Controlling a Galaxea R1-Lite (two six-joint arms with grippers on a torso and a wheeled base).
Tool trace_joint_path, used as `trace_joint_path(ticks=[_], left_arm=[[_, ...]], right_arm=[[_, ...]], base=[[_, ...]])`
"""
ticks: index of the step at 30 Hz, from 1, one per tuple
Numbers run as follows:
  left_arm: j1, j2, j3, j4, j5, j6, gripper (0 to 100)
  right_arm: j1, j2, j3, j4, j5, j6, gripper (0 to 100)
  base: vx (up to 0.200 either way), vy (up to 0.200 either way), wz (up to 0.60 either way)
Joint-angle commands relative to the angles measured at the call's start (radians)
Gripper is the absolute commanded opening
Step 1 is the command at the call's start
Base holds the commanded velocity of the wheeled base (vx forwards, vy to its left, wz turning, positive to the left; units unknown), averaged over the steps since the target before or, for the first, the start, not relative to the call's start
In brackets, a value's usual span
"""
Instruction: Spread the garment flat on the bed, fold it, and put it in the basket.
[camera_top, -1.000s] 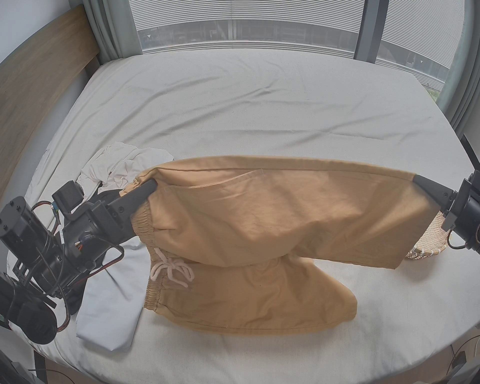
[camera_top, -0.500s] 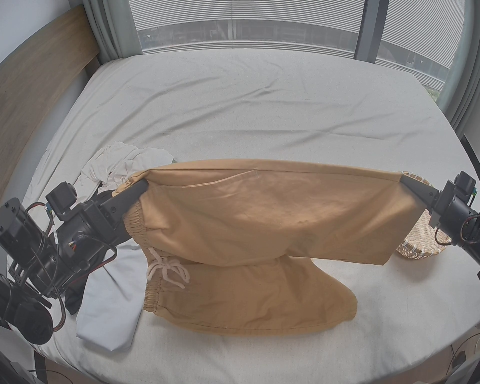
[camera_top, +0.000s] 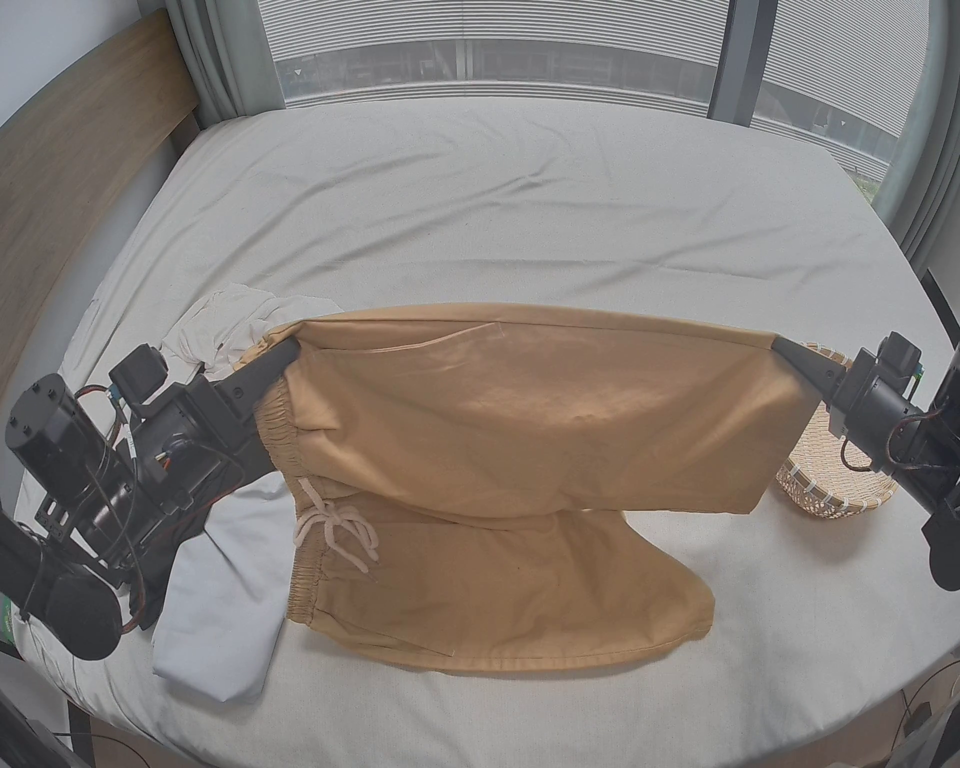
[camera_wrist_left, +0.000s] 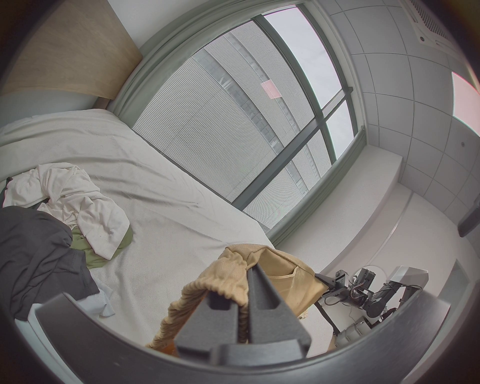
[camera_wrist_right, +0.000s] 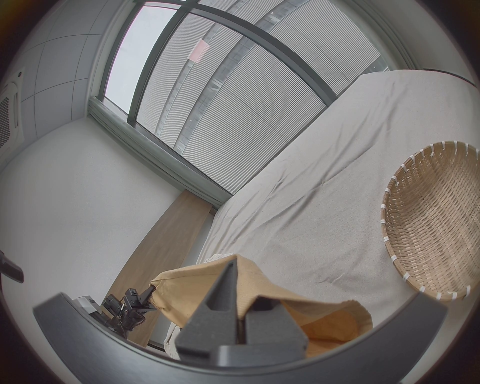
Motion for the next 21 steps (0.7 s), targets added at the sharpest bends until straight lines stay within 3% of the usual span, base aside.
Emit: trace_joint_path(ticks=[1,6,21], left_arm=[[0.002,0.089,-0.060,-0.001,0.017,0.000,0],[0.002,0.149,-0.139,-0.001,0.057,-0.002,0],[0.002,0.279,-0.311,-0.001,0.067,0.000,0]], right_arm=[[-0.001,0.070,-0.051,-0.001,-0.001,0.001,0],[-0.001,0.119,-0.115,-0.001,-0.001,0.001,0],[-0.021,0.291,-0.327,-0.003,-0.007,0.004,0]], base=[[0.000,0.000,0.00],[0.000,0.000,0.00],[0.000,0.000,0.00]])
